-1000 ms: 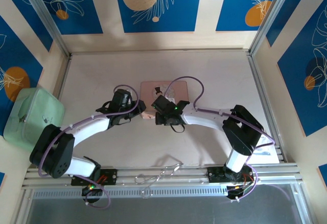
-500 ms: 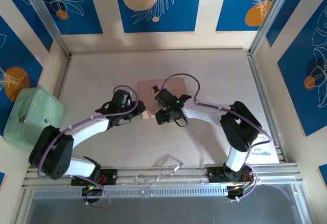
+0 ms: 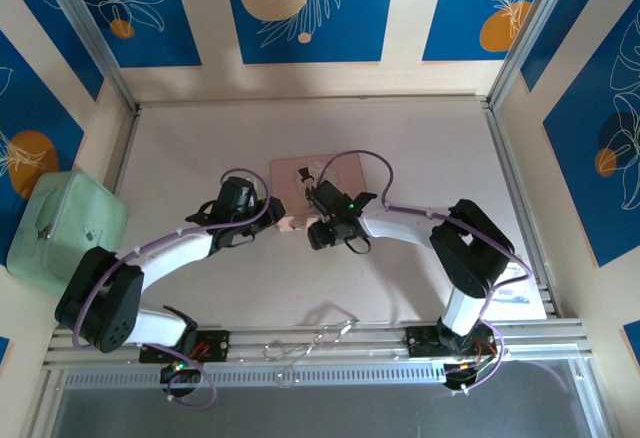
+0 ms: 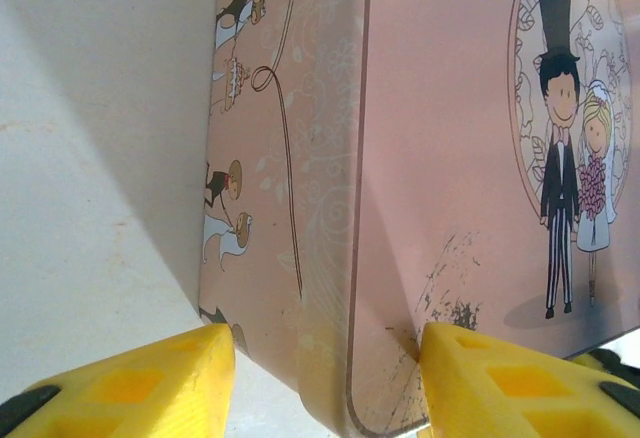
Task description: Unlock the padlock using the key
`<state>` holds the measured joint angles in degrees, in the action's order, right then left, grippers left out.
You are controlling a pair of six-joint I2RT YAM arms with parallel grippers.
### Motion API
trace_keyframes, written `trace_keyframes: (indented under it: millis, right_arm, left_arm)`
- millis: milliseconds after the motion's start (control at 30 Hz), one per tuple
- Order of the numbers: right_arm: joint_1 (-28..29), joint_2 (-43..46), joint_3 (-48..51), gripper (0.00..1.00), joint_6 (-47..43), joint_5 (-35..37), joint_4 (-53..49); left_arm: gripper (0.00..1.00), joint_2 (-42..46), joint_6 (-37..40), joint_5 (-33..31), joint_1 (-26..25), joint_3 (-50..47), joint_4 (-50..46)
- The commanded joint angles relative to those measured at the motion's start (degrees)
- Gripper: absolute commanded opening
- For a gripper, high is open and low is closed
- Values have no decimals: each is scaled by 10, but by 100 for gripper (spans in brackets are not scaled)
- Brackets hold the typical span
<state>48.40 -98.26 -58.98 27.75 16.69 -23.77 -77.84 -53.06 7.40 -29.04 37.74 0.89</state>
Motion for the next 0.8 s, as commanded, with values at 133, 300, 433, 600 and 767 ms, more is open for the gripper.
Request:
trace_keyframes:
  millis: [133, 300, 433, 600, 767]
  right_arm:
    - [56, 193, 213, 60, 64, 111, 259]
    - [12, 229, 343, 59, 55, 56, 467]
    - [-61, 195, 331, 51, 26, -92, 500]
    - [-111, 164, 343, 50, 34, -187, 544]
    - [-117, 155, 343, 53, 20, -203, 520]
  left_arm:
    - [55, 10, 6, 12, -1, 22, -30]
    - [54, 5, 16, 13, -1, 37, -41]
    - [53, 3, 15, 5, -1, 41, -46]
    - [51, -5, 11, 18, -1, 49, -49]
    - [51, -2, -6, 17, -1, 31, -22]
